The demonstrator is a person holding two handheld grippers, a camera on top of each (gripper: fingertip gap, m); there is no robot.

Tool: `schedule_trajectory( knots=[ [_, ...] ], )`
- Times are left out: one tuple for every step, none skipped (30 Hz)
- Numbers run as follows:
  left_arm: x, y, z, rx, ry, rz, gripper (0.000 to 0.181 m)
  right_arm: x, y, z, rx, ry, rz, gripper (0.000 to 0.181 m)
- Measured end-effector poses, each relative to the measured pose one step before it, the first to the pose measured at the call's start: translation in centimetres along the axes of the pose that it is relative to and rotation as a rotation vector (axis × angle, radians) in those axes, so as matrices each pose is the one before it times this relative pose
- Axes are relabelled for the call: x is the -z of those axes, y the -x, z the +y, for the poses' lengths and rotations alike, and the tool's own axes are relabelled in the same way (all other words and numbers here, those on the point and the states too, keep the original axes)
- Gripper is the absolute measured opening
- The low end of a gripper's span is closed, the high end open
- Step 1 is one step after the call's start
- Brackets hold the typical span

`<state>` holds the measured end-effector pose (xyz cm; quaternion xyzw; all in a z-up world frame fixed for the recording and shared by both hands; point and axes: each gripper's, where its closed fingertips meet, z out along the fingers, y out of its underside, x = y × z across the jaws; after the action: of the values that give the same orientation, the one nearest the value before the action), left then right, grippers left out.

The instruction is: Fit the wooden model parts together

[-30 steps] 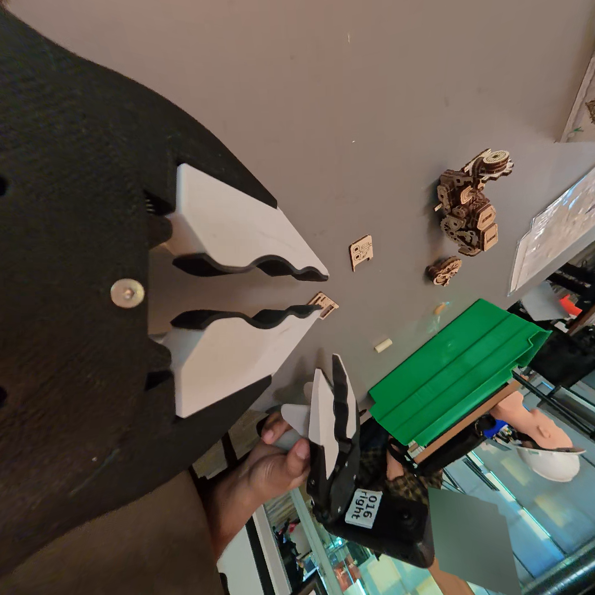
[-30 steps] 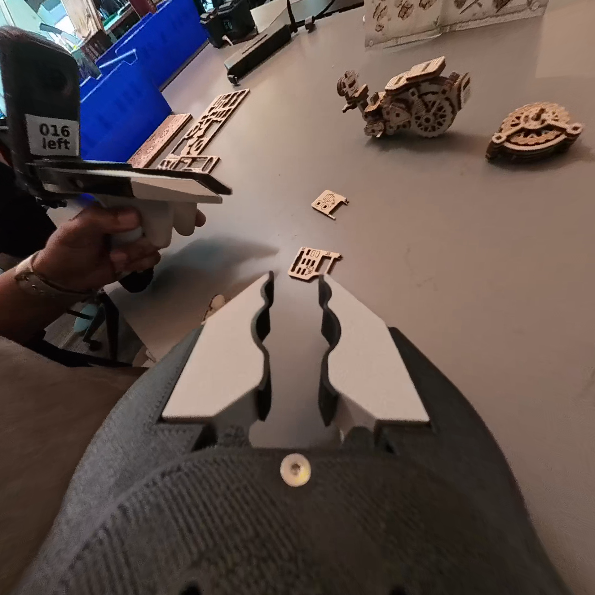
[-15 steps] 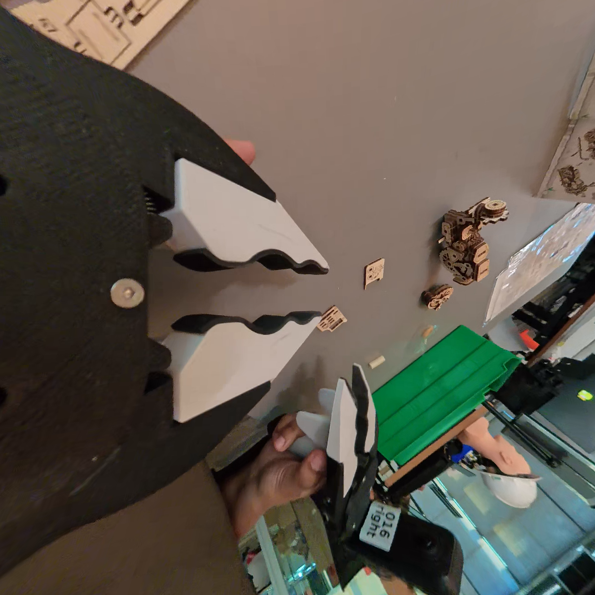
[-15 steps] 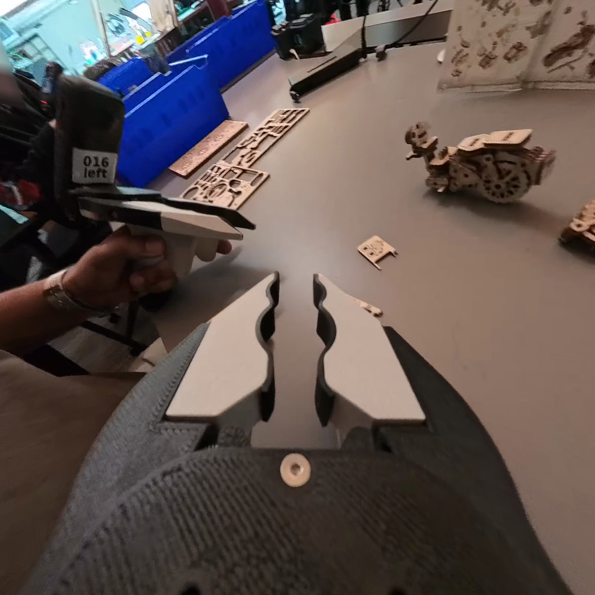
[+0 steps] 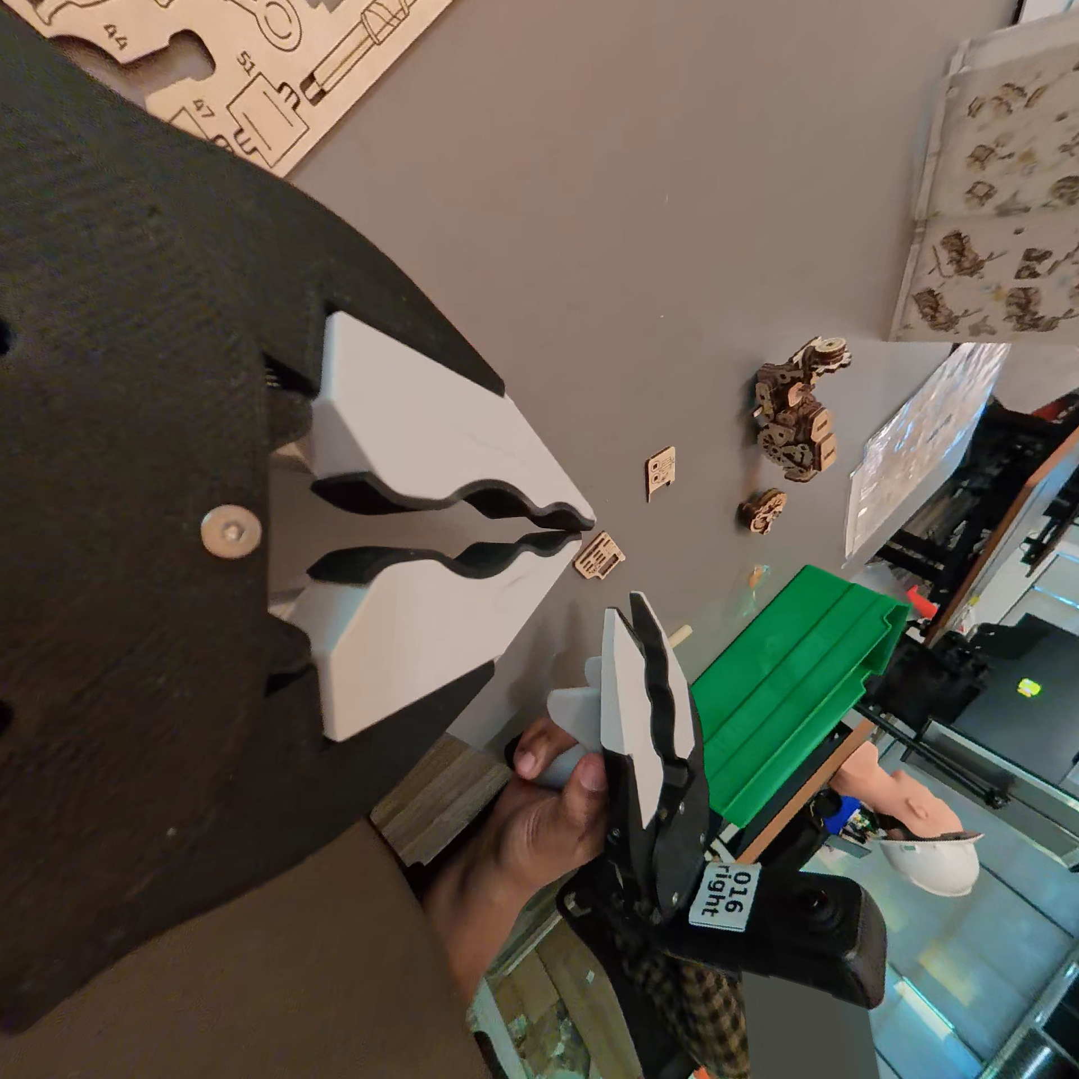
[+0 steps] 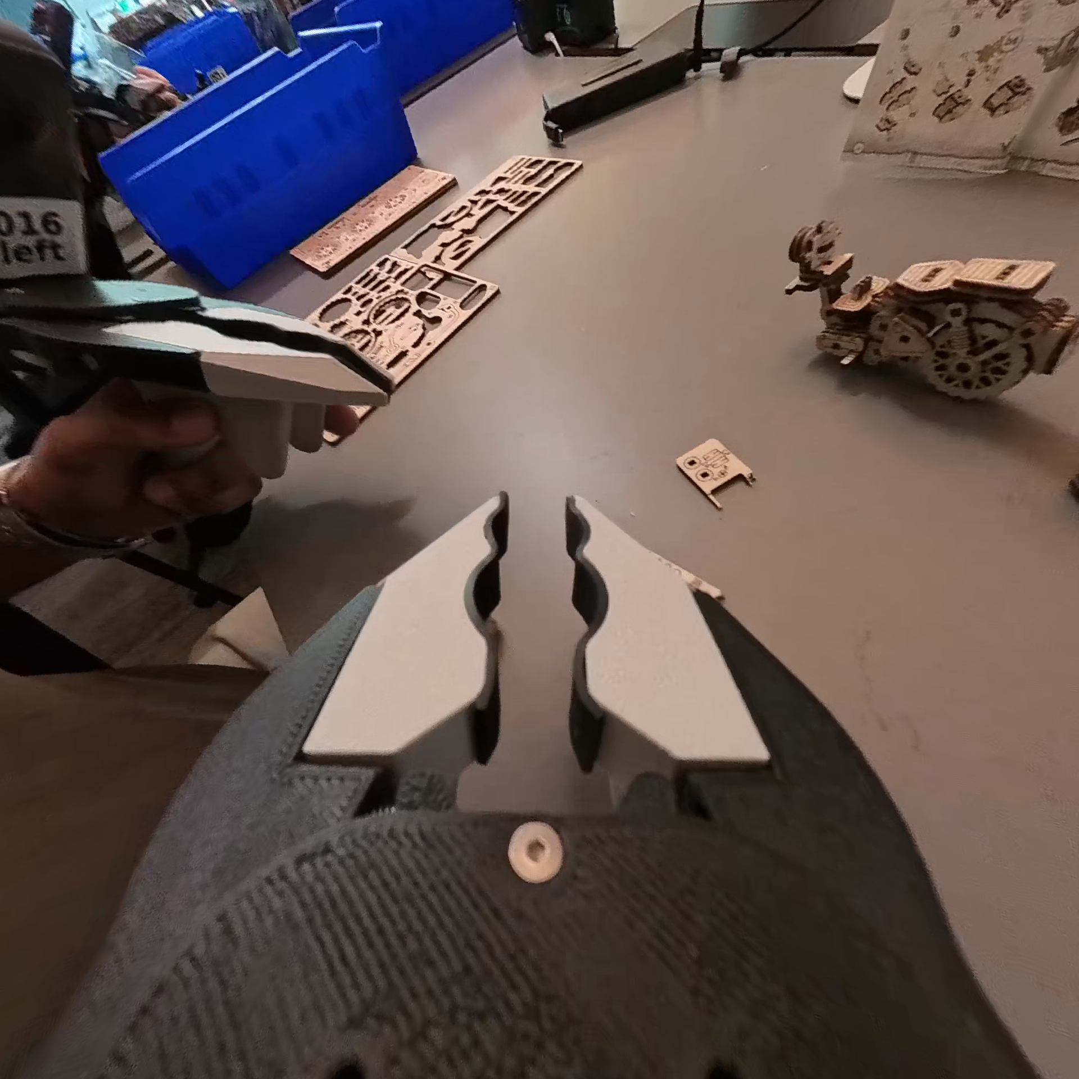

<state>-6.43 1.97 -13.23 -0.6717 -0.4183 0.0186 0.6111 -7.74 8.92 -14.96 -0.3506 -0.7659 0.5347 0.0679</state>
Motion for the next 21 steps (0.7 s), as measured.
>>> schedule_trajectory(
  knots=[
    [-0.08, -0.074, -0.086, -0.002, 0.0006, 0.0001, 0.0, 0.083, -0.259, 0.235, 0.0064, 0.005, 0.0193, 0.018],
    [-0.108, -0.082, -0.106, -0.0067, 0.0018, -0.0012, 0.0, 0.101, -0.286, 0.19, 0.0051, 0.005, 0.0202, 0.018],
    [-0.131, -0.097, -0.044, -0.0139, 0.0038, -0.0009, 0.0, 0.149, -0.246, 0.108, 0.0014, 0.0019, 0.0174, 0.017],
    [-0.138, 0.001, 0.03, -0.0179, 0.0047, -0.0073, 0.0, 0.179, -0.189, 0.008, -0.0005, -0.0046, 0.0136, 0.016],
    [-0.142, 0.099, 0.059, -0.0173, 0.0038, -0.0131, 0.0, 0.186, -0.197, 0.024, -0.0017, -0.0052, 0.0138, 0.016],
    [-0.165, 0.034, 0.053, -0.0139, 0.0035, -0.0083, 0.0, 0.166, -0.312, 0.065, -0.0014, -0.0019, 0.0203, 0.014],
    [-0.183, -0.037, 0.025, -0.0085, 0.0028, -0.0024, 0.0, 0.143, -0.435, 0.12, 0.0017, 0.0016, 0.0299, 0.008],
    [-0.197, -0.028, 0.037, -0.0046, 0.0044, -0.0016, 0.0, 0.123, -0.448, 0.155, 0.0079, 0.0036, 0.0323, 0.002],
    [-0.22, 0.122, 0.141, -0.0019, 0.0103, -0.01, 0.0, 0.103, -0.364, 0.134, 0.011, 0.003, 0.0273, 0.0],
    [-0.236, 0.09, 0.194, -0.0022, 0.0112, -0.0069, 0.0, 0.098, -0.277, 0.096, 0.0092, 0.0007, 0.0214, 0.0],
    [-0.209, 0.054, 0.151, -0.0025, 0.0073, -0.0034, 0.0, 0.104, -0.129, 0.084, 0.0073, 0.0002, 0.0123, 0.0],
    [-0.17, 0.081, 0.094, 0.0003, 0.0038, -0.0056, 0.0, 0.095, -0.052, 0.072, 0.0044, -0.0002, 0.0067, 0.0],
    [-0.13, 0.023, 0.007, 0.0016, -0.0017, -0.0034, 0.0, 0.096, -0.079, 0.043, 0.0032, -0.0016, 0.0078, 0.0],
    [-0.109, -0.005, -0.047, 0.0016, -0.0041, -0.0014, 0.0, 0.107, -0.192, 0.05, 0.0065, -0.0023, 0.0135, 0.0],
    [-0.092, 0.013, -0.039, -0.0005, -0.0031, -0.0036, 0.0, 0.094, -0.224, 0.059, 0.0115, -0.002, 0.0152, 0.0],
    [-0.088, 0.028, -0.02, -0.004, -0.0028, -0.0052, 0.0, 0.063, -0.185, 0.059, 0.0139, -0.0024, 0.0107, 0.0],
    [-0.072, 0.048, -0.001, -0.0055, -0.0015, -0.0076, 0.0, 0.039, -0.177, 0.039, 0.006, -0.0028, 0.0107, 0.0],
    [-0.074, 0.082, 0.028, -0.0047, -0.0003, -0.0095, 0.0, 0.022, -0.117, 0.056, -0.0037, 0.0002, 0.0061, 0.0],
    [-0.052, 0.039, 0.041, -0.0032, 0.0007, -0.0063, 0.0, -0.007, 0.015, 0.019, -0.0106, 0.0008, -0.0034, 0.0],
    [-0.051, -0.006, 0.041, -0.0011, 0.0007, -0.002, 0.0, -0.011, 0.102, -0.011, -0.0138, -0.0015, -0.0102, 0.0],
    [-0.036, 0.005, 0.041, 0.0017, 0.0008, -0.0012, 0.0, -0.035, 0.143, -0.01, -0.0132, -0.0022, -0.0124, 0.0]
  ],
)
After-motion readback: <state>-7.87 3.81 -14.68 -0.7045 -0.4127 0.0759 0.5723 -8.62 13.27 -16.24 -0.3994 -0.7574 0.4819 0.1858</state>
